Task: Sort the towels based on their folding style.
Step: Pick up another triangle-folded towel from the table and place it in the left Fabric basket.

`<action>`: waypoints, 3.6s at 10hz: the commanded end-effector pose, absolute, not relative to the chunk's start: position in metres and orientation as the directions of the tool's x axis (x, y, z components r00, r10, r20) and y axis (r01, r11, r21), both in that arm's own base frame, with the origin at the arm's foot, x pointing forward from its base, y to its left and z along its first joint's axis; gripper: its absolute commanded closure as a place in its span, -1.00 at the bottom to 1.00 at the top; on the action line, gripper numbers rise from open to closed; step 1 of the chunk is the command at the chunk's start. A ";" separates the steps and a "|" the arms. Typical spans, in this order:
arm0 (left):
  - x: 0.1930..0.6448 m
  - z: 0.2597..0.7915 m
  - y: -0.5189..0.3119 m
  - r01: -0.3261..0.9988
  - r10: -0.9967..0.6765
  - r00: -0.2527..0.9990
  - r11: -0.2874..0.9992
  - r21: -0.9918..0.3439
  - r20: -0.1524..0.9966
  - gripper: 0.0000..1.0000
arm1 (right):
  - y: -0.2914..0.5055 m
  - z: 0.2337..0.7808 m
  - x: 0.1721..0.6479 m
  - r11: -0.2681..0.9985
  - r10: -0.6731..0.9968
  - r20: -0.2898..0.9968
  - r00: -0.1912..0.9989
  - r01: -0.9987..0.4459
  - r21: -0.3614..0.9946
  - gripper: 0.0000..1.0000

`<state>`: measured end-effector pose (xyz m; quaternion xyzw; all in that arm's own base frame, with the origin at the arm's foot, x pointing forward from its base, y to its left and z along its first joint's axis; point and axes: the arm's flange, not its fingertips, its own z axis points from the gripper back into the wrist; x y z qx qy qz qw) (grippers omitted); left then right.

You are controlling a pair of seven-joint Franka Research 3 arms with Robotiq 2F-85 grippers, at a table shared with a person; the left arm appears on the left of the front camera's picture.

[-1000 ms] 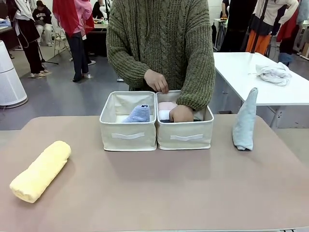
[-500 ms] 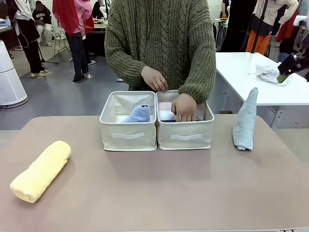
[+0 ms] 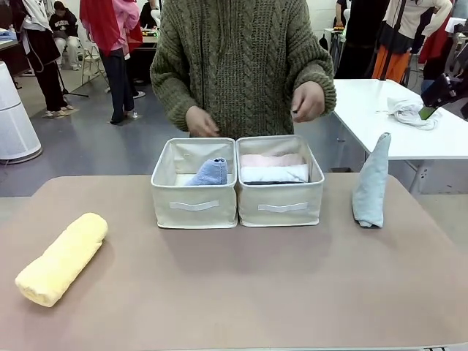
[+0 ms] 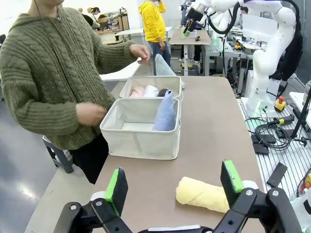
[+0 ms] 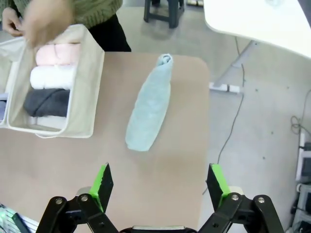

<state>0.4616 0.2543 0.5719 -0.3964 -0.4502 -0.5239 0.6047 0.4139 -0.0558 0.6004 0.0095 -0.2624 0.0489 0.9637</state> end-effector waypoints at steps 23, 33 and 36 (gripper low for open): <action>0.459 0.572 0.253 0.989 -0.277 0.047 0.148 -0.006 0.960 -1.00 | -0.046 0.447 0.623 0.969 -0.237 0.227 0.945 0.212 0.128 0.18; 0.459 0.572 0.253 0.989 -0.277 0.047 0.148 -0.006 0.960 -1.00 | -0.036 0.480 0.589 0.973 -0.206 0.212 0.955 0.178 0.144 1.00; 0.459 0.572 0.253 0.989 -0.277 0.047 0.148 -0.006 0.960 -1.00 | 0.023 0.591 0.466 0.995 0.049 0.213 0.976 -0.066 0.072 1.00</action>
